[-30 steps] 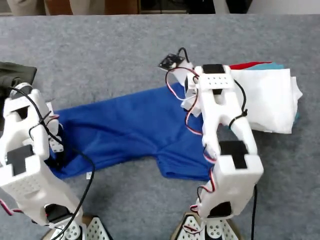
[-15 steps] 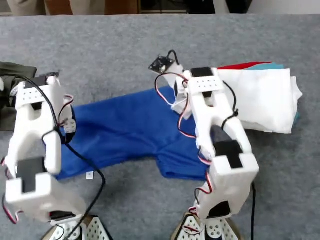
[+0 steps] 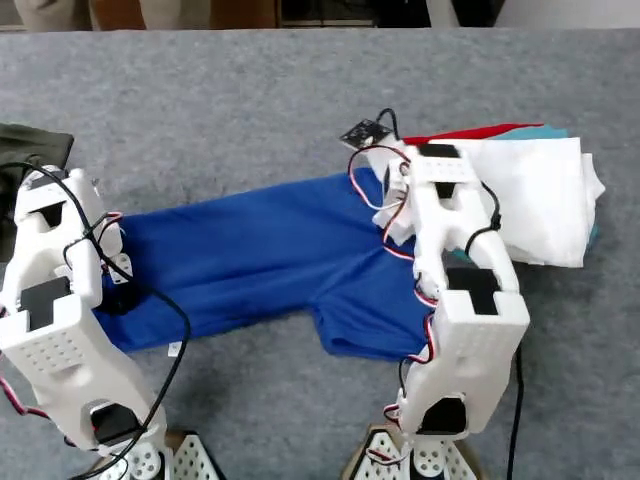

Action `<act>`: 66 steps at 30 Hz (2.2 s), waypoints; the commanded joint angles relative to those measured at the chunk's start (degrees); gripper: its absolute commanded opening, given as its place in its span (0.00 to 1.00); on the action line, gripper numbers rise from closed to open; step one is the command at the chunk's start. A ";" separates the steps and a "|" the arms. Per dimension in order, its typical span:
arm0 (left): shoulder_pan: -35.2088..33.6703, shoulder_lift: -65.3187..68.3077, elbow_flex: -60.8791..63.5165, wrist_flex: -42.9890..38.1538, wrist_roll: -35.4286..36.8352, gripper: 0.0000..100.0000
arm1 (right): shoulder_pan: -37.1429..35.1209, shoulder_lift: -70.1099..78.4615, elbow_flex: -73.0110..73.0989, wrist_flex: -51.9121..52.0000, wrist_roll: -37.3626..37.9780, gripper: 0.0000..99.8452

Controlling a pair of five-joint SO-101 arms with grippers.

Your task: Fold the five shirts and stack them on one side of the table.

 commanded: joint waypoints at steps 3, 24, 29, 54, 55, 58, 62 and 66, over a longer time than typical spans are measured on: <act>0.00 -2.07 -4.13 4.22 -0.62 0.02 | -0.31 -2.77 -1.36 1.67 0.88 0.00; 6.51 -29.32 21.27 1.41 -0.70 0.02 | -4.97 -51.03 28.79 9.67 12.57 0.00; 3.25 -26.86 22.95 -1.49 -0.35 0.02 | -0.66 -51.56 46.64 -5.80 16.44 0.00; -2.81 -30.11 23.47 3.43 -6.95 0.02 | 13.76 -56.22 46.20 -2.99 29.98 0.00; -2.81 -33.01 22.51 4.84 -6.86 0.02 | 13.58 -58.15 45.05 -1.32 30.07 0.00; -2.81 -41.98 19.43 10.02 -6.95 0.02 | 10.07 -65.01 43.82 3.69 30.15 0.00; -3.52 -51.56 17.05 14.68 -7.12 0.02 | 1.45 -74.24 44.09 11.34 29.98 0.00; -8.26 -58.42 17.23 15.56 -7.56 0.02 | -6.73 -81.27 47.08 13.89 28.22 0.01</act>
